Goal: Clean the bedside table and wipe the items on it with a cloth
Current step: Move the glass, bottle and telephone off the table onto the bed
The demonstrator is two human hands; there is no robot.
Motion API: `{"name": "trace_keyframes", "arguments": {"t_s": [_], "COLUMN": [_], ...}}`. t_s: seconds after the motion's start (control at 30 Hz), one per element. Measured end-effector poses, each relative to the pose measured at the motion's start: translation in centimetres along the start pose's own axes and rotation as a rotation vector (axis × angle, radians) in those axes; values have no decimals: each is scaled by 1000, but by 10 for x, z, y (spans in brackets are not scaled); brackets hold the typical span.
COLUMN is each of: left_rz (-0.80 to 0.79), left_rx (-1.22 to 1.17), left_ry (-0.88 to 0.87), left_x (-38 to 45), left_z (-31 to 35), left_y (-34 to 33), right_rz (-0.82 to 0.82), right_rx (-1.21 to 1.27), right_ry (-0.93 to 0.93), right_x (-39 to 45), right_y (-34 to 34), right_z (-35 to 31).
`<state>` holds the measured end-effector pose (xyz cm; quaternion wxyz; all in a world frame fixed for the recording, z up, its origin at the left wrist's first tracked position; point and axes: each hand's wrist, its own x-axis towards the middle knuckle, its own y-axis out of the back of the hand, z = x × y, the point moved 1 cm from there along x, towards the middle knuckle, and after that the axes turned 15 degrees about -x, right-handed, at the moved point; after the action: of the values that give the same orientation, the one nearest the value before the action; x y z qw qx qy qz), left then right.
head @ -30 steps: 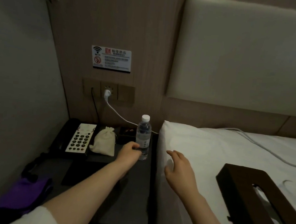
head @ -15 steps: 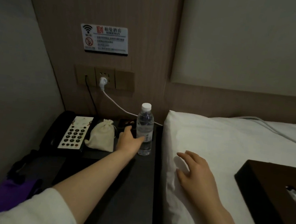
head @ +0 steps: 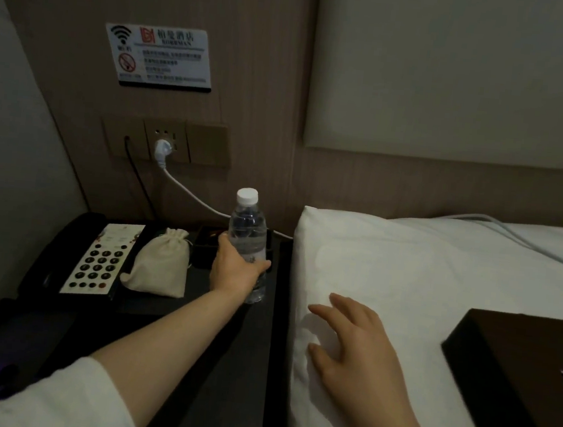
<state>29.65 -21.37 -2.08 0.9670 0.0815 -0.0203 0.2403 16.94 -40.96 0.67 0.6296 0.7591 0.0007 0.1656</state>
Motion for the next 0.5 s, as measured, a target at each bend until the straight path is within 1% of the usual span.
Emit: {"name": "trace_keyframes", "arguments": {"t_s": [0.1,0.2,0.27,0.33,0.4,0.5], "left_rz": [34,7,-38,-87,-155,-250], "left_rx": [58,148,213,229,197,122], "left_ry": [-47,-130,-211,-281,-344,-441], "left_x": [-3,-13,-20,-26,-32,-39], "left_z": [0,2,8,24,49,86], "left_y": [-3,2,6,9,5,-17], "right_rz": [-8,-24,-36,-48,-77,-70], "right_rx": [5,21,15,5,-1,10], "right_ry": [12,5,16,30,34,24], "right_x": [-1,-2,-3,-4,-3,-4], "right_y": [2,4,6,7,9,14], "right_z": [0,0,-2,-4,-5,-5]}}
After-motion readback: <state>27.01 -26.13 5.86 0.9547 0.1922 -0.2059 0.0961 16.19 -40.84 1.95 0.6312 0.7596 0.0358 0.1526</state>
